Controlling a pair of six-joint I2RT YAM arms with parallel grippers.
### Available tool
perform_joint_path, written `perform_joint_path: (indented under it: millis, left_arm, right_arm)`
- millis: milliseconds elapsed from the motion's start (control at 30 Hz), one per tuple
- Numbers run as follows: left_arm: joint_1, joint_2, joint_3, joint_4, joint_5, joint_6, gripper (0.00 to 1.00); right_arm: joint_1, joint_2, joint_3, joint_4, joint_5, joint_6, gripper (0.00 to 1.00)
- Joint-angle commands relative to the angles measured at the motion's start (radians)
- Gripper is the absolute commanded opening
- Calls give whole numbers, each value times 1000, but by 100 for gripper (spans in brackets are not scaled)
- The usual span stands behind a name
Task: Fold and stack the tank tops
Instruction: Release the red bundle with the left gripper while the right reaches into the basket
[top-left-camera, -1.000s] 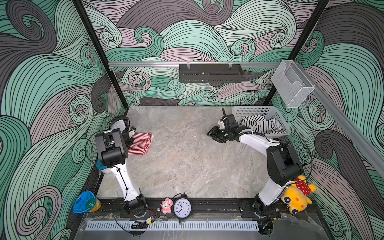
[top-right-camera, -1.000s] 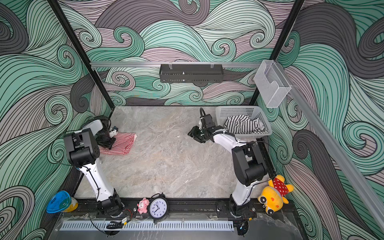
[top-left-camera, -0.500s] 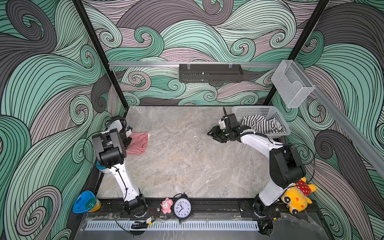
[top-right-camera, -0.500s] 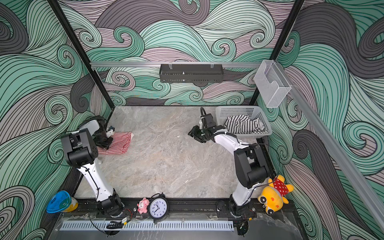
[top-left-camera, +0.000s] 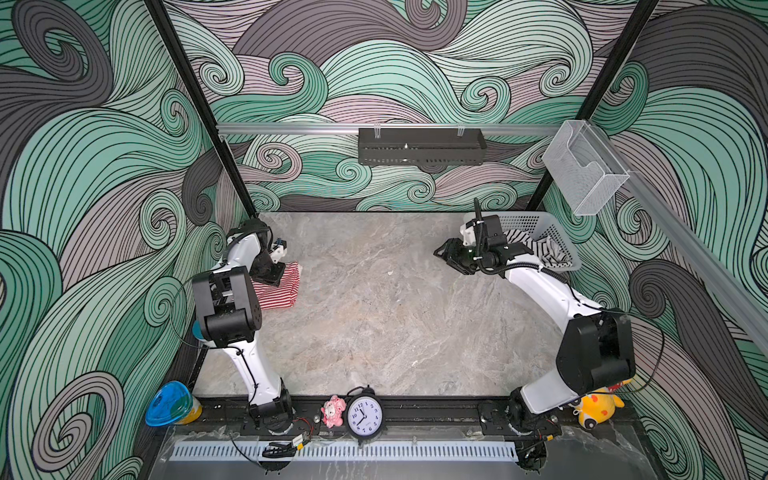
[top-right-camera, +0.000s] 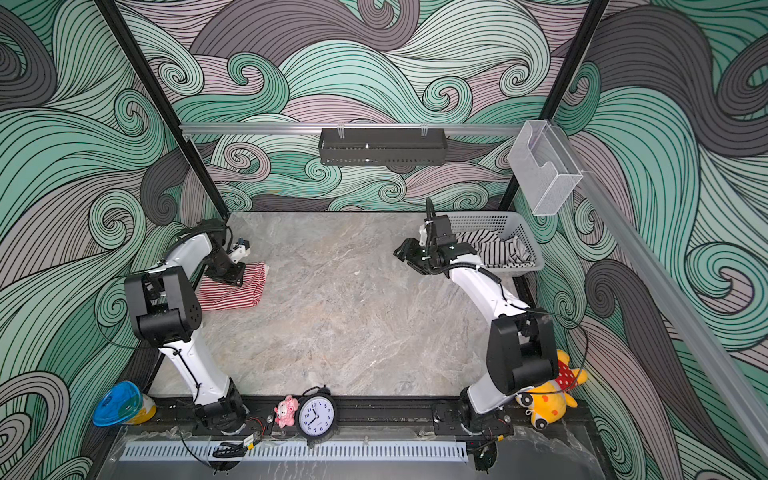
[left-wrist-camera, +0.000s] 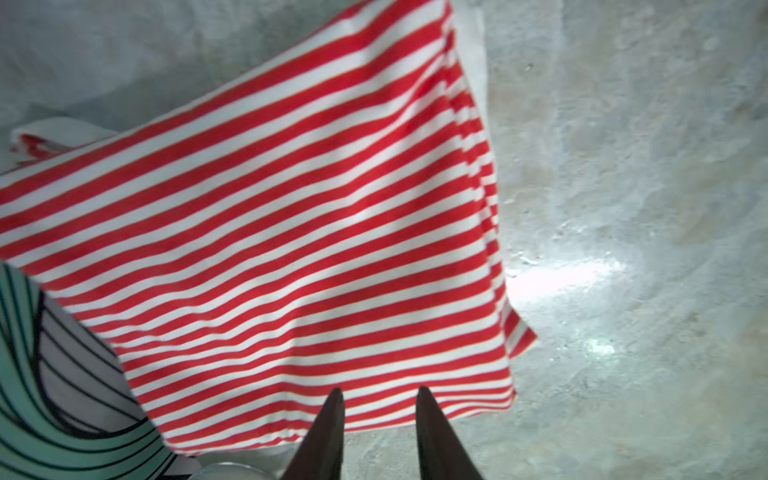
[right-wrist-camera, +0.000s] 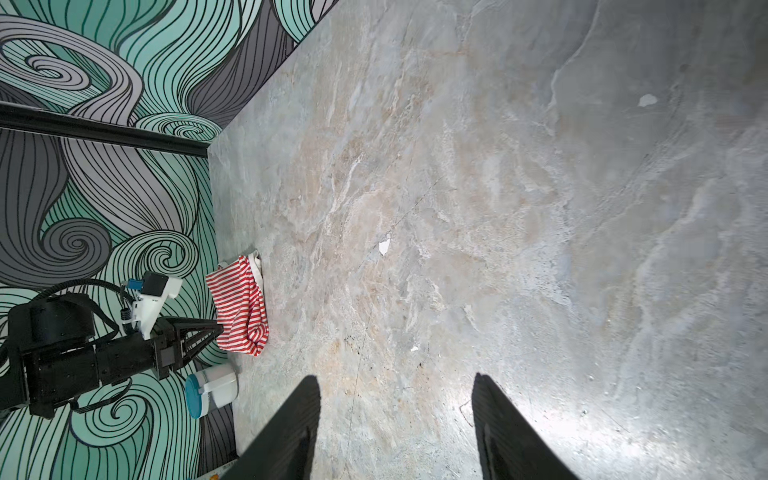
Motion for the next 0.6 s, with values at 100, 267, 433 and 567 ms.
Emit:
perform_joint_path:
  millis: [100,267,433,567]
  left_arm:
    - [-58,23,-62,5,38,-51,32]
    - [-60,34,-139,35,20,-49,32]
    - [-60,36,-218,72,-28,-27,32]
    - [-60,18,-228,72,-34,-18,31]
  right_arm:
    - [-24,-56,-69,-19,8,-9,59]
    - [-45,-80,-103,-15,5,-11,59]
    - [-72,-91,-113,-16,-2,-16,59]
    - [-98,-98,-88,-29,-11,-27,59]
